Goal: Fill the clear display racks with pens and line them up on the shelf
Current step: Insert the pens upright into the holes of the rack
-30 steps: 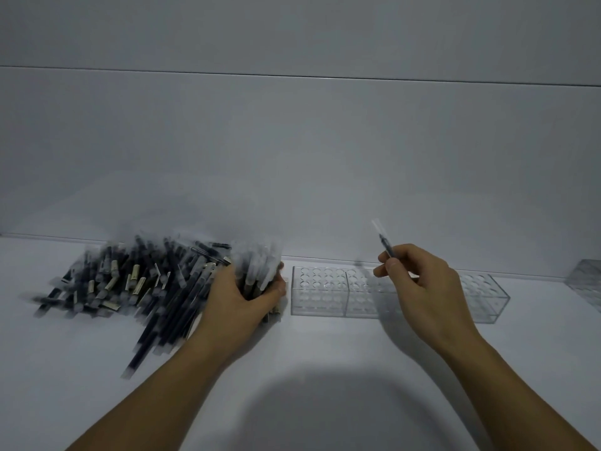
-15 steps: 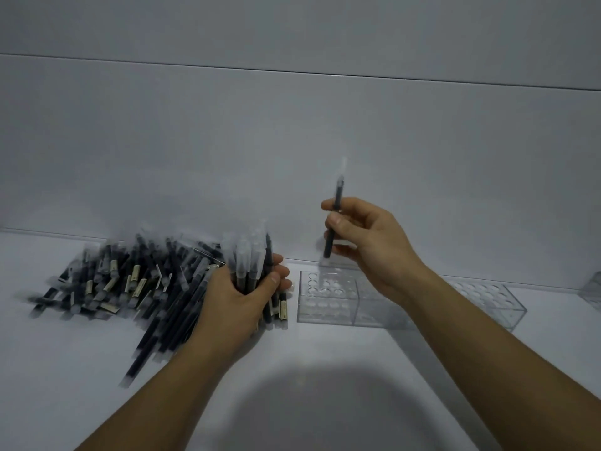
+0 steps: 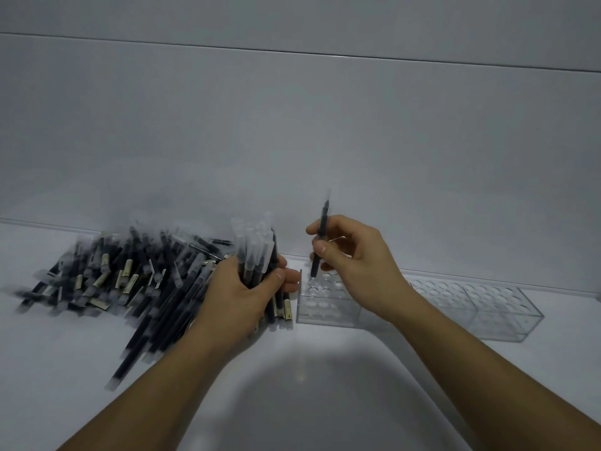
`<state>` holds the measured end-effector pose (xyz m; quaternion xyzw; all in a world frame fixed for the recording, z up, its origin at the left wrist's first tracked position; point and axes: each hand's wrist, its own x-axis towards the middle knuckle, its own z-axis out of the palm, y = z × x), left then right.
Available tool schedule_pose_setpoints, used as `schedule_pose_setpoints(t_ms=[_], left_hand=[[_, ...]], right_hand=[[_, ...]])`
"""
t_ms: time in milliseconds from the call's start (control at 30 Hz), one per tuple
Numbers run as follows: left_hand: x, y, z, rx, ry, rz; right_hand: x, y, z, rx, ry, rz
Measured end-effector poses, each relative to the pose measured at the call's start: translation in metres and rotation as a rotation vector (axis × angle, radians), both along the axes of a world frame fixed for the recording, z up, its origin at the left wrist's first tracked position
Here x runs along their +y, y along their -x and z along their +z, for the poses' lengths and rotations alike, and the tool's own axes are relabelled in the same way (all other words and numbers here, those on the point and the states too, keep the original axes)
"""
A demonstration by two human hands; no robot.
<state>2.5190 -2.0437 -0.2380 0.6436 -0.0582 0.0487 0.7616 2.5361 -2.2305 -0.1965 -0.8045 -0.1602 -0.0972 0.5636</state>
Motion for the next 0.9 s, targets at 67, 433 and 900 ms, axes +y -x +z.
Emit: schedule_pose_setpoints(t_ms=[67,433,900], left_hand=[[0.0,0.0,0.001,-0.013,-0.019,0.003],[0.002,0.004,0.004,-0.076,-0.168,0.031],[-0.004,0.015,0.019,-0.125,-0.114,-0.037]], right_hand=[[0.001,-0.001,-0.002,-0.037,0.079,-0.012],[0.0,0.003,-0.001,-0.122,0.242,-0.157],[-0.013,0.03,0.001,-0.287,0.249,-0.335]])
